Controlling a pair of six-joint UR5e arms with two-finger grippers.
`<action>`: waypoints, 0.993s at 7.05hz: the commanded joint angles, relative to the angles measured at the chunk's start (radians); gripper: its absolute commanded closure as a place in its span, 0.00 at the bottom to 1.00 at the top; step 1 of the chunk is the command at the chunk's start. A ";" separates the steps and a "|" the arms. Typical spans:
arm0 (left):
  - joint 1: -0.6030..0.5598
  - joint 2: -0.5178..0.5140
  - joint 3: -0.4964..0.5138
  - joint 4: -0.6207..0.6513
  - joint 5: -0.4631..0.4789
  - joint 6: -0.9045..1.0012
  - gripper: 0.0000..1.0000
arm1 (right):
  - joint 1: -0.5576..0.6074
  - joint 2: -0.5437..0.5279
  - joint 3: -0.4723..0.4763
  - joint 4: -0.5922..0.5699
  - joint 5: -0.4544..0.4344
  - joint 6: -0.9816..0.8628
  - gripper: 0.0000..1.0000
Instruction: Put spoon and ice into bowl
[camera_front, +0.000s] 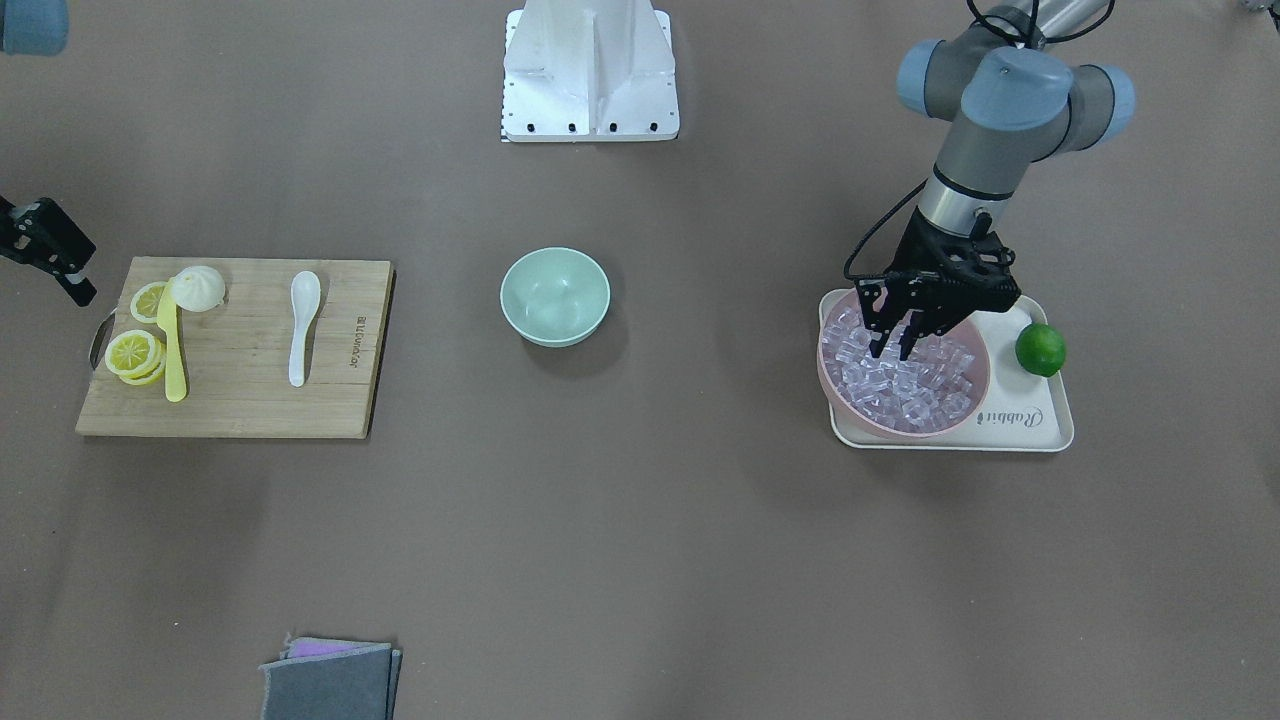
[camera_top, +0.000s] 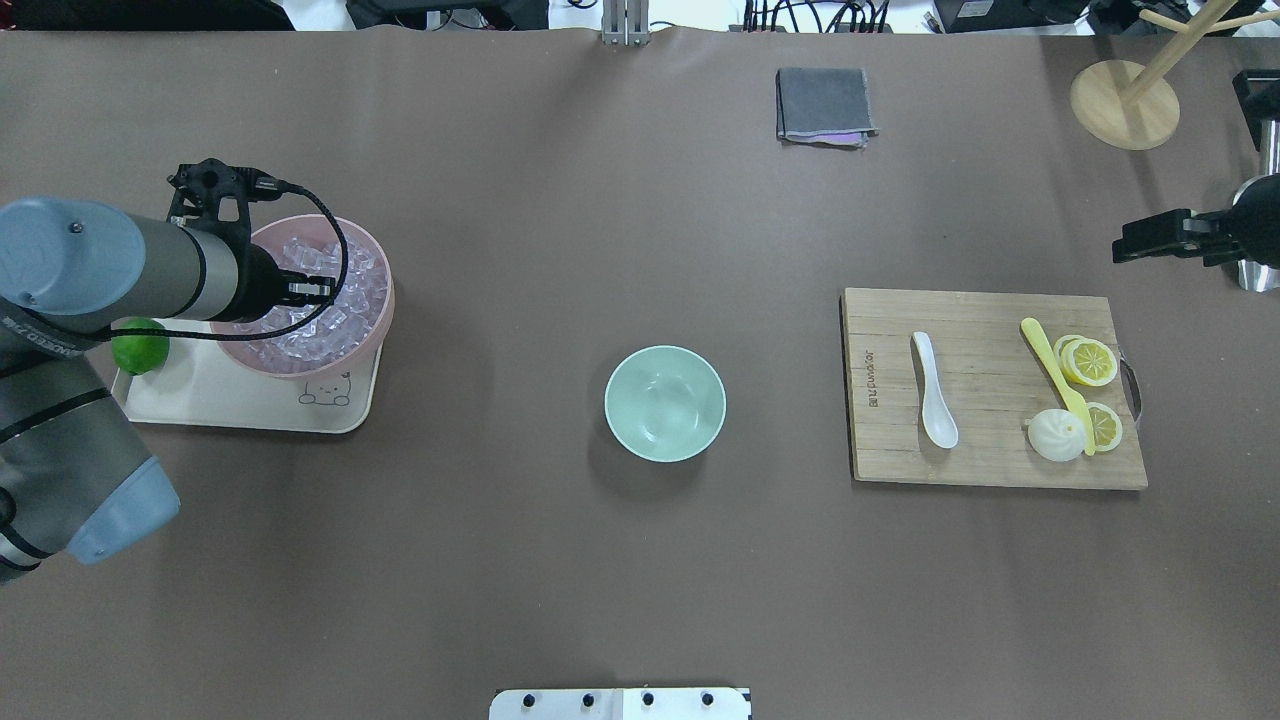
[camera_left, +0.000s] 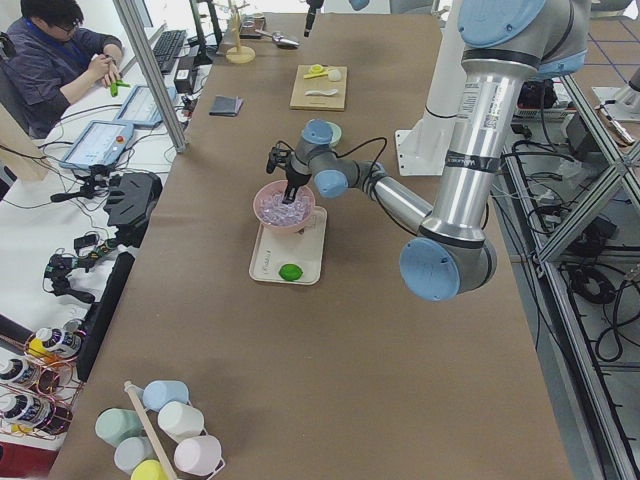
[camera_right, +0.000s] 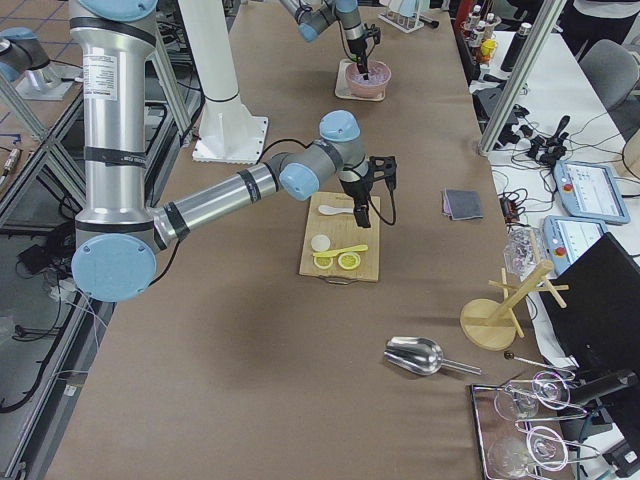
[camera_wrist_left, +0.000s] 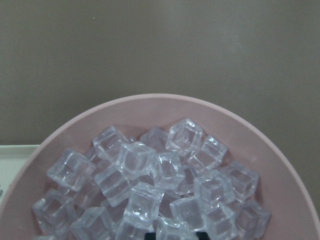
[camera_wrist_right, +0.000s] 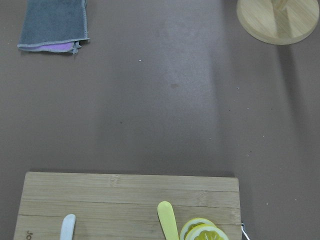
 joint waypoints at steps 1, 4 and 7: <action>0.002 -0.058 -0.048 -0.004 -0.005 -0.053 1.00 | 0.000 -0.001 0.000 0.000 0.000 0.000 0.00; 0.129 -0.197 -0.033 -0.006 0.054 -0.318 1.00 | 0.000 -0.002 0.000 0.000 0.000 0.000 0.00; 0.362 -0.327 0.071 -0.004 0.298 -0.417 1.00 | 0.000 -0.004 0.000 0.006 0.000 0.000 0.00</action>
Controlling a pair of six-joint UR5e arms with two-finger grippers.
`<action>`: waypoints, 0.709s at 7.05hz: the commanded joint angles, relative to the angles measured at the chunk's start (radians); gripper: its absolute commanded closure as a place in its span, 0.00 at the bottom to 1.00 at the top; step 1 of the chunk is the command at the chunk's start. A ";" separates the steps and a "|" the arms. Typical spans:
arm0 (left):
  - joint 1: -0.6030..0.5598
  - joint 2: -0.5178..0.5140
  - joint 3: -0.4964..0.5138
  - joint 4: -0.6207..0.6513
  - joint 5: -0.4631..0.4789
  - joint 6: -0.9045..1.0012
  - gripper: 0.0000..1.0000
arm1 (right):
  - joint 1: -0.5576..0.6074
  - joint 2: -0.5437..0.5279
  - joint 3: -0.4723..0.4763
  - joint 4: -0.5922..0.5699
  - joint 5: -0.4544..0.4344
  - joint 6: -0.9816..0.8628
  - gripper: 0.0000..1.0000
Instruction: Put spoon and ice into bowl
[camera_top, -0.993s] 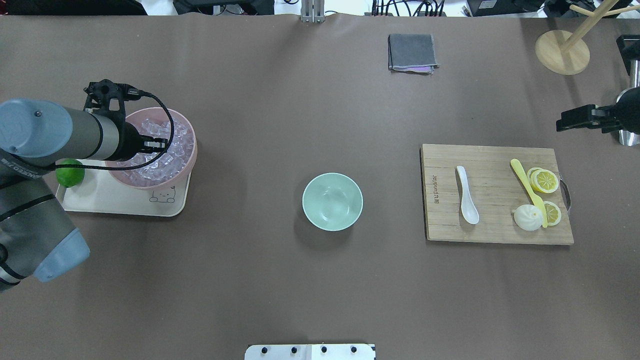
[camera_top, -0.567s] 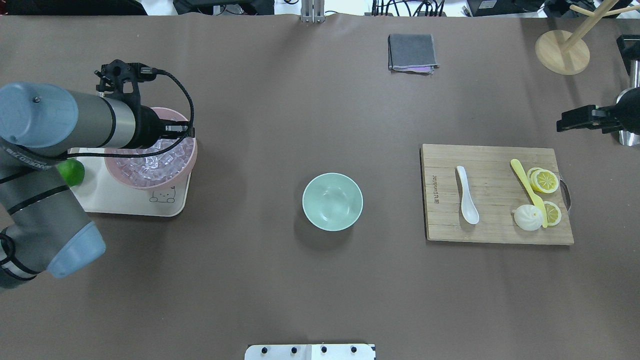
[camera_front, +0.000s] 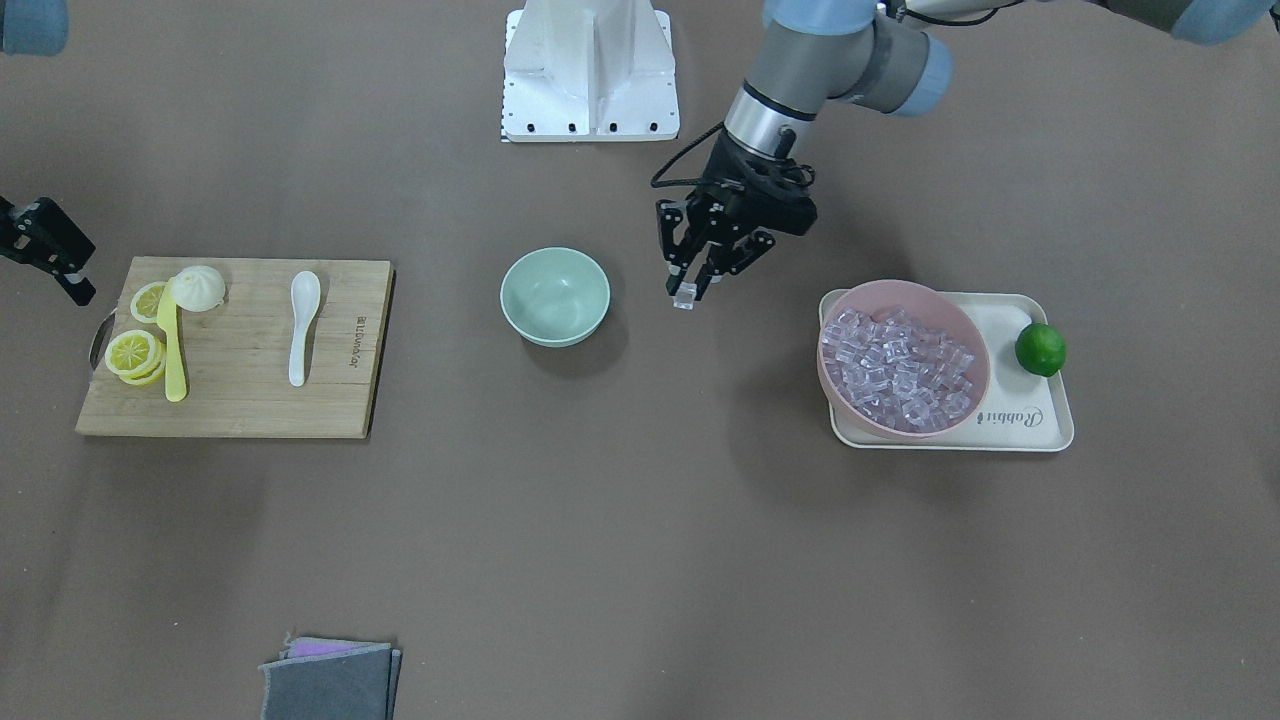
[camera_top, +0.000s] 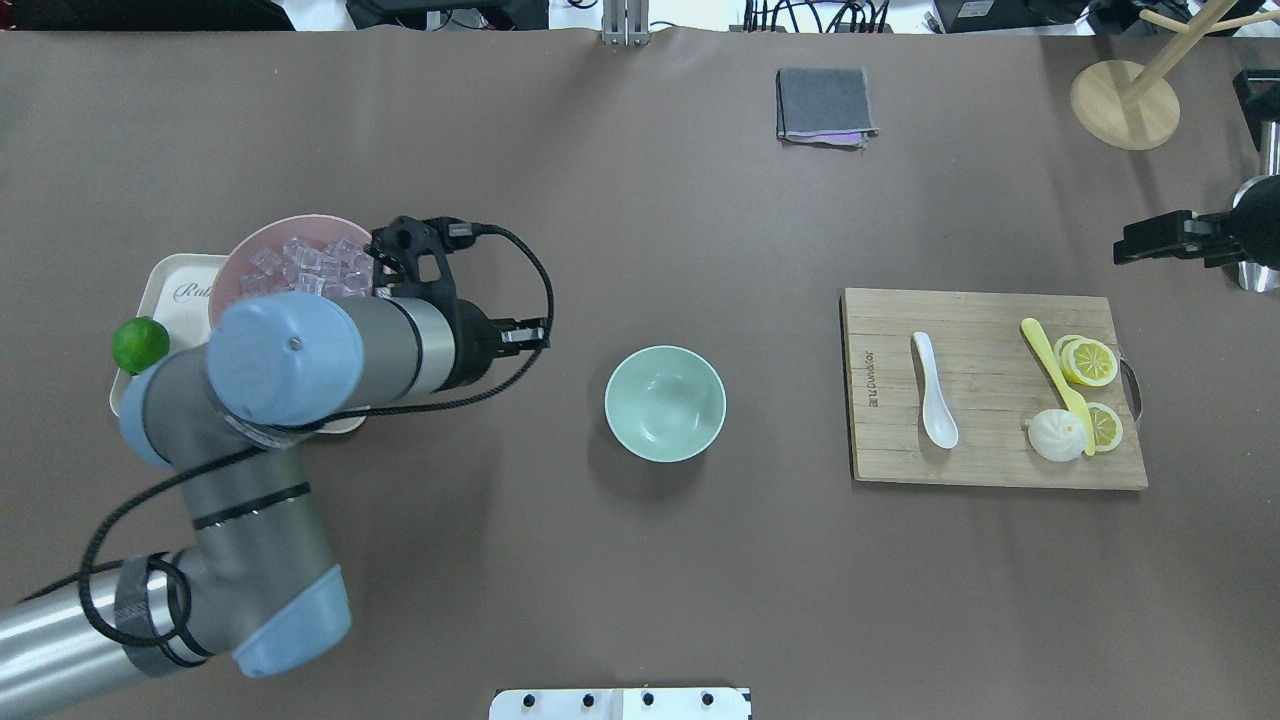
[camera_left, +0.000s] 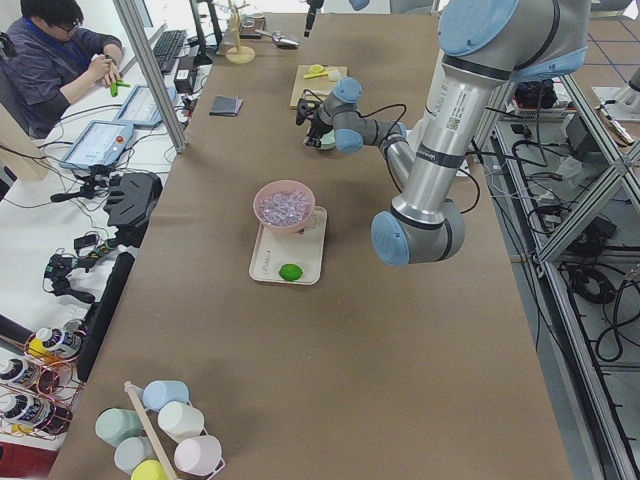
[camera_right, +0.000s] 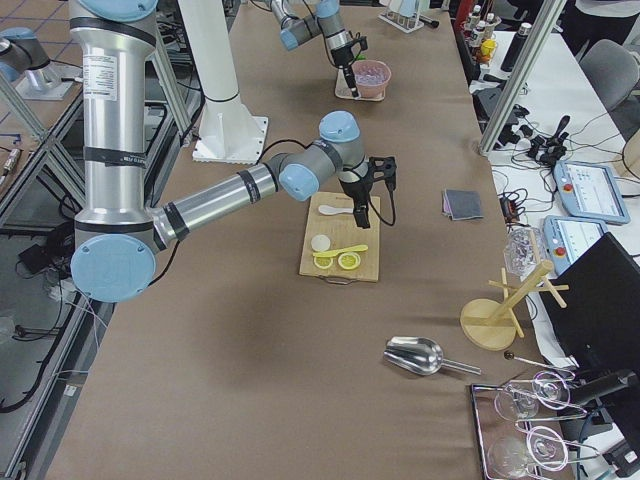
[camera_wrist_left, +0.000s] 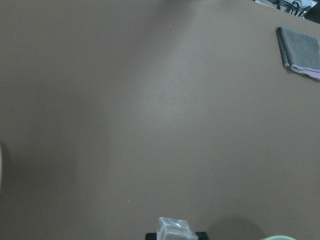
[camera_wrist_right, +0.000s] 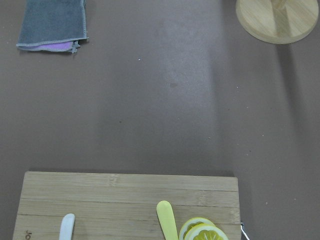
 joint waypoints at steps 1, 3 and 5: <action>0.122 -0.098 0.079 -0.001 0.118 -0.074 1.00 | 0.000 -0.001 0.000 0.004 0.000 0.000 0.00; 0.152 -0.152 0.133 -0.002 0.167 -0.088 1.00 | 0.000 -0.001 0.000 0.004 -0.002 0.000 0.00; 0.152 -0.158 0.160 -0.004 0.169 -0.086 1.00 | 0.000 -0.001 0.000 0.004 -0.002 0.000 0.00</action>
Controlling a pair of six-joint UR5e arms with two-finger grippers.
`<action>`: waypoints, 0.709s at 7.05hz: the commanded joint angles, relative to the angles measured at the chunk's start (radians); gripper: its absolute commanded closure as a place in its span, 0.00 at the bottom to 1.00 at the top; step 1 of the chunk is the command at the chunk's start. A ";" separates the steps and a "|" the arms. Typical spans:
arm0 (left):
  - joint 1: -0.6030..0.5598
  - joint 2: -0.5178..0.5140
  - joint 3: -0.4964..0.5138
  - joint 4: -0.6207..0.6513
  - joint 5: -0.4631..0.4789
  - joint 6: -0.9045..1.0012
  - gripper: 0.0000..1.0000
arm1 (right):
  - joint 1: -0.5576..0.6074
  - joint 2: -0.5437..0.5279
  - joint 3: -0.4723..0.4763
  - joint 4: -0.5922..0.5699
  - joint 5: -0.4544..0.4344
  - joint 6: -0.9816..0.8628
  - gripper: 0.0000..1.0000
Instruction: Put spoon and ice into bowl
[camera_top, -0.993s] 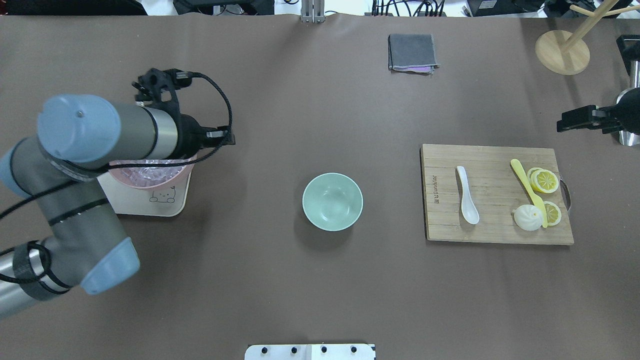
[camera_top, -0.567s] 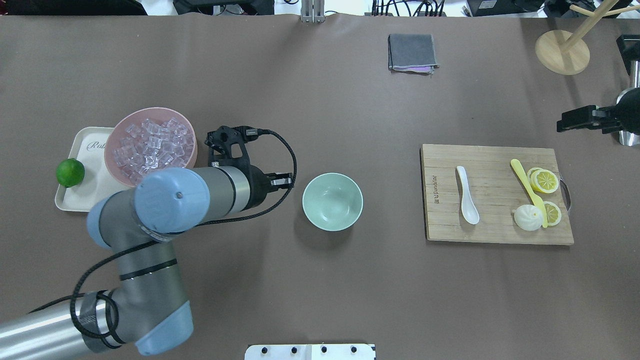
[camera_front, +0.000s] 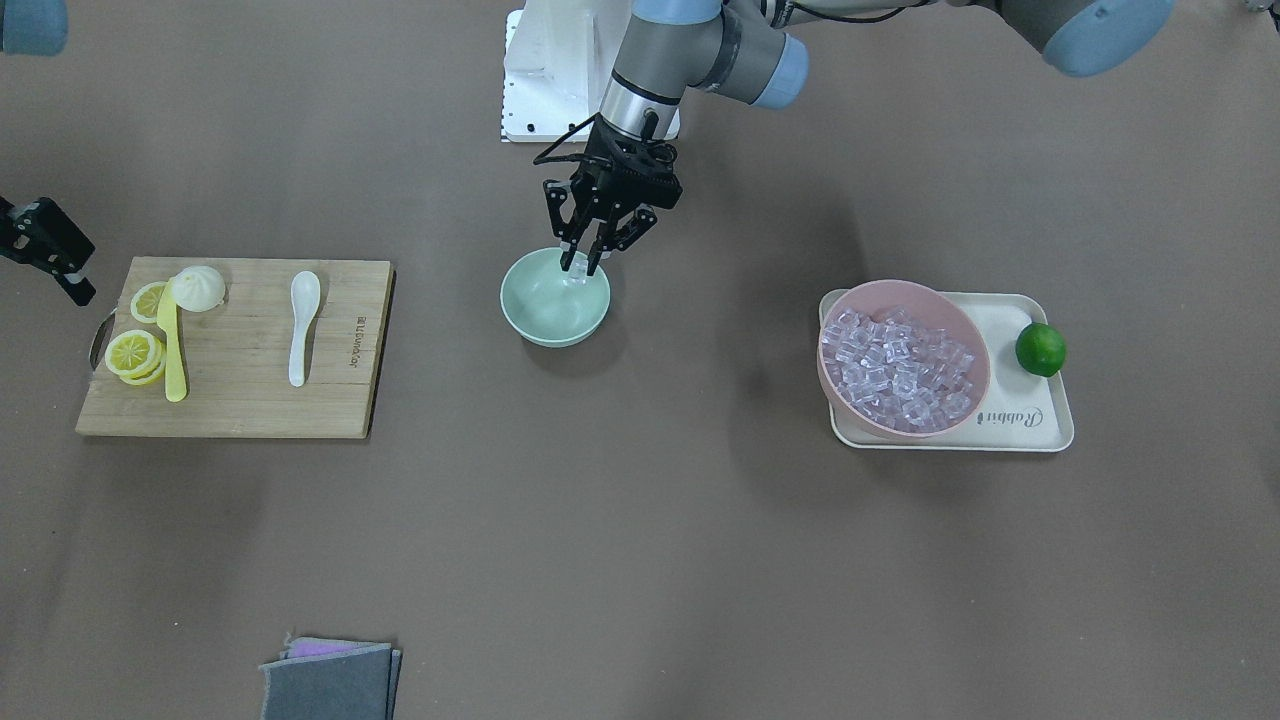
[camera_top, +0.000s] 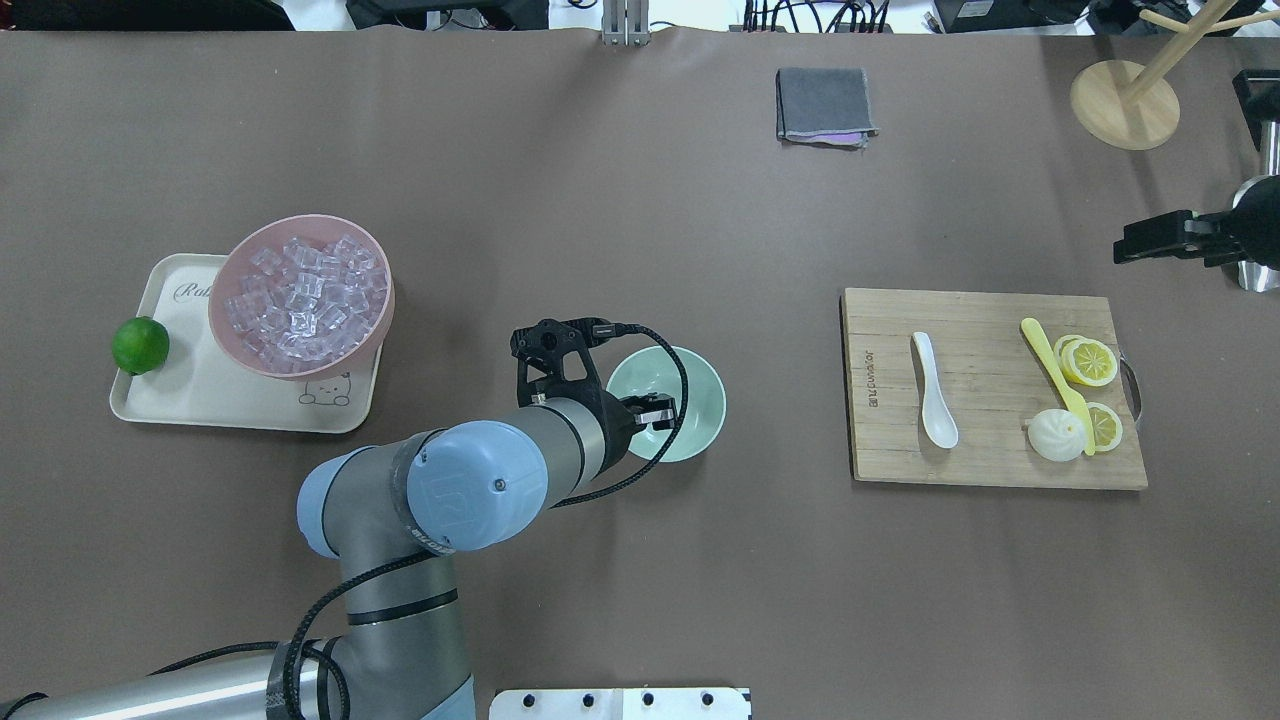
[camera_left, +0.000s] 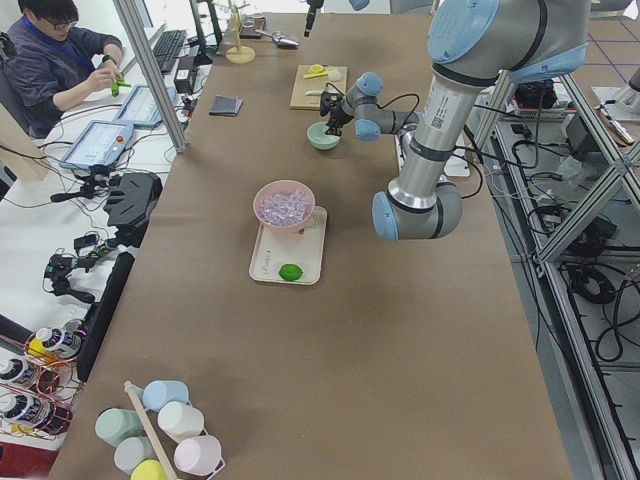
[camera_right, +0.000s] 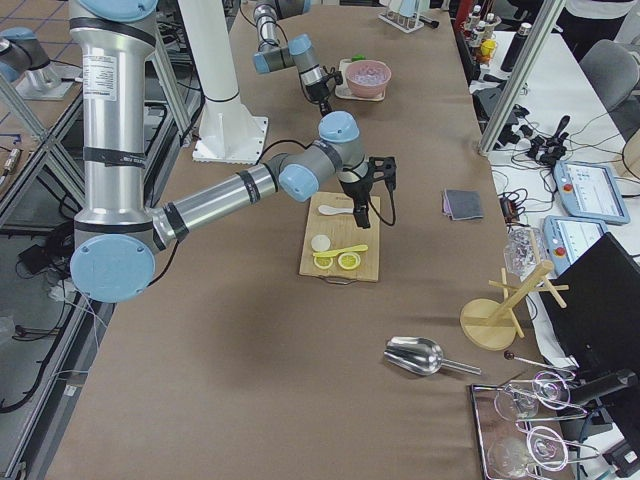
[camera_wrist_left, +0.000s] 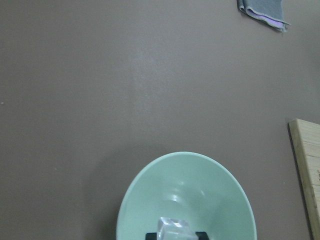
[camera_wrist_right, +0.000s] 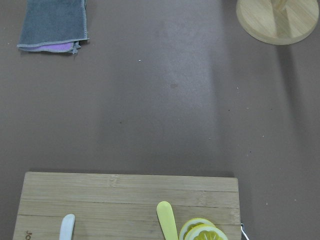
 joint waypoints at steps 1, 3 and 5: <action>0.002 -0.008 0.026 -0.003 0.003 -0.001 1.00 | 0.000 0.000 0.000 0.002 0.000 -0.001 0.00; 0.002 -0.008 0.026 -0.004 0.003 0.003 0.73 | 0.000 0.003 0.000 0.000 0.000 -0.001 0.00; 0.002 -0.008 0.025 -0.015 0.016 0.006 0.27 | 0.000 0.003 0.000 0.002 0.001 -0.001 0.00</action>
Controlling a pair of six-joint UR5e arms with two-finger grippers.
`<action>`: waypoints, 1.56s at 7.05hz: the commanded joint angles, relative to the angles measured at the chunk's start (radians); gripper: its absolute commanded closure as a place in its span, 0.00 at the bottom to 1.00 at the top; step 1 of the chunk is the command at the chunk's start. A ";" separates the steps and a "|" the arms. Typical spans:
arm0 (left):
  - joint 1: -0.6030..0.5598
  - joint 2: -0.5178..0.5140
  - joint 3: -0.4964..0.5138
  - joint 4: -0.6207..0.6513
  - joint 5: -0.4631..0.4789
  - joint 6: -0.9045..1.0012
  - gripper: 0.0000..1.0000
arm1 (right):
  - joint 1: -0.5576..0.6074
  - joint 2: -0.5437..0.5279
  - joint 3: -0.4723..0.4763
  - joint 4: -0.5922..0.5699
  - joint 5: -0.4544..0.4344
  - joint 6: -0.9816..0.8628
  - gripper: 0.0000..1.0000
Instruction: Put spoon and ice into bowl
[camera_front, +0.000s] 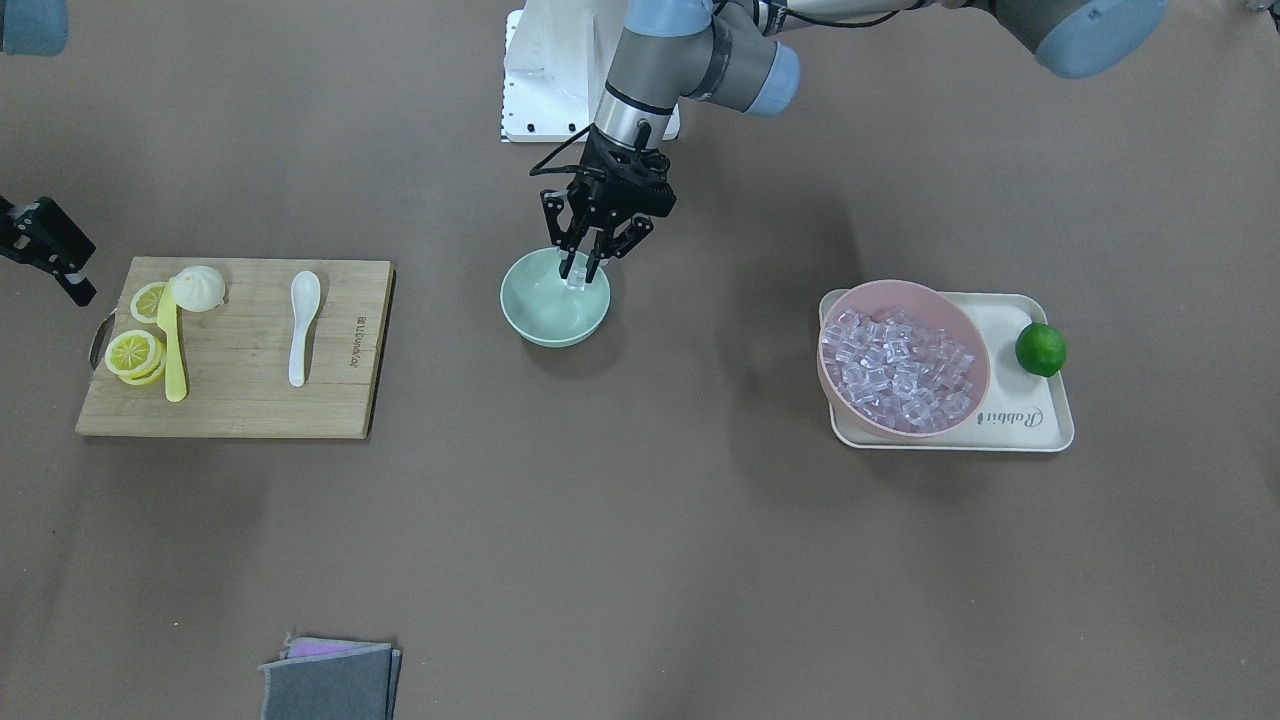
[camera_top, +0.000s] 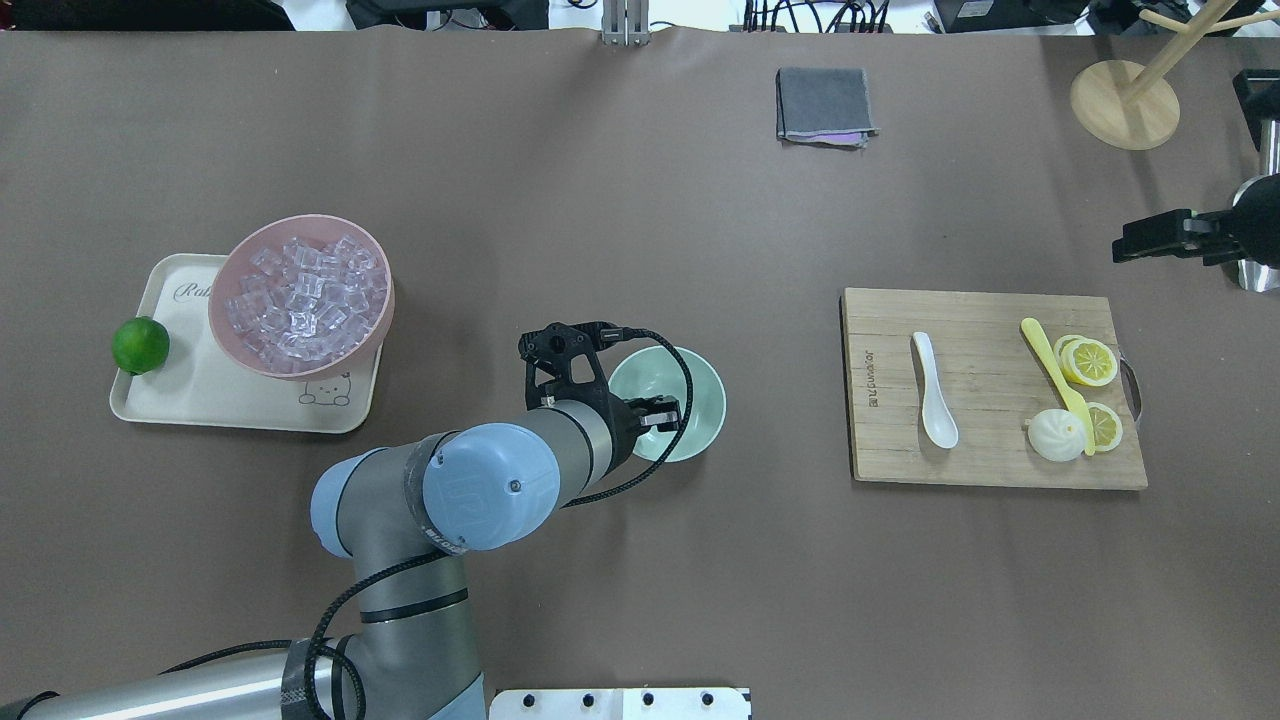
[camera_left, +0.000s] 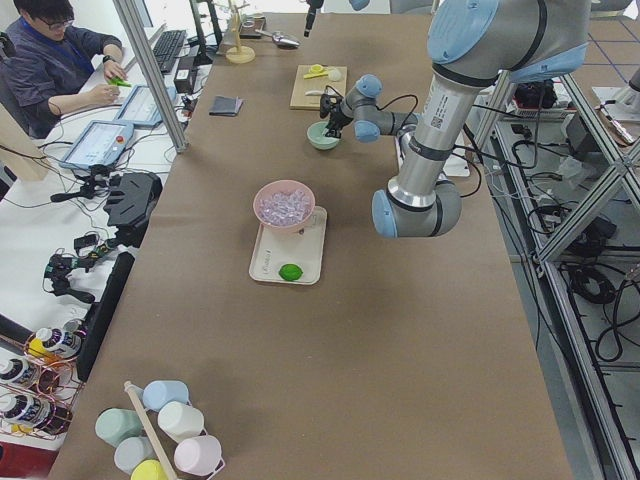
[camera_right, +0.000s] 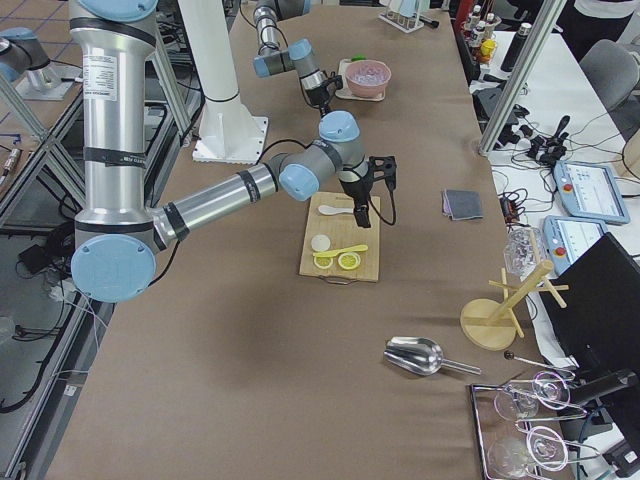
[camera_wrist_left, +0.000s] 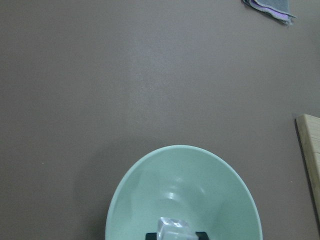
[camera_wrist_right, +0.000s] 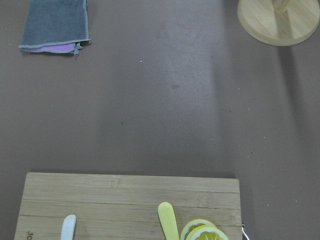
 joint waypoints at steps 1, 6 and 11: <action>0.000 0.001 -0.002 -0.014 0.042 0.008 0.16 | -0.002 0.000 0.000 0.000 0.001 0.000 0.00; -0.127 0.080 -0.193 -0.015 0.039 0.152 0.03 | -0.028 0.038 0.000 0.000 -0.006 0.043 0.00; -0.666 0.368 -0.221 0.139 -0.611 0.681 0.01 | -0.181 0.086 -0.001 0.000 -0.143 0.181 0.00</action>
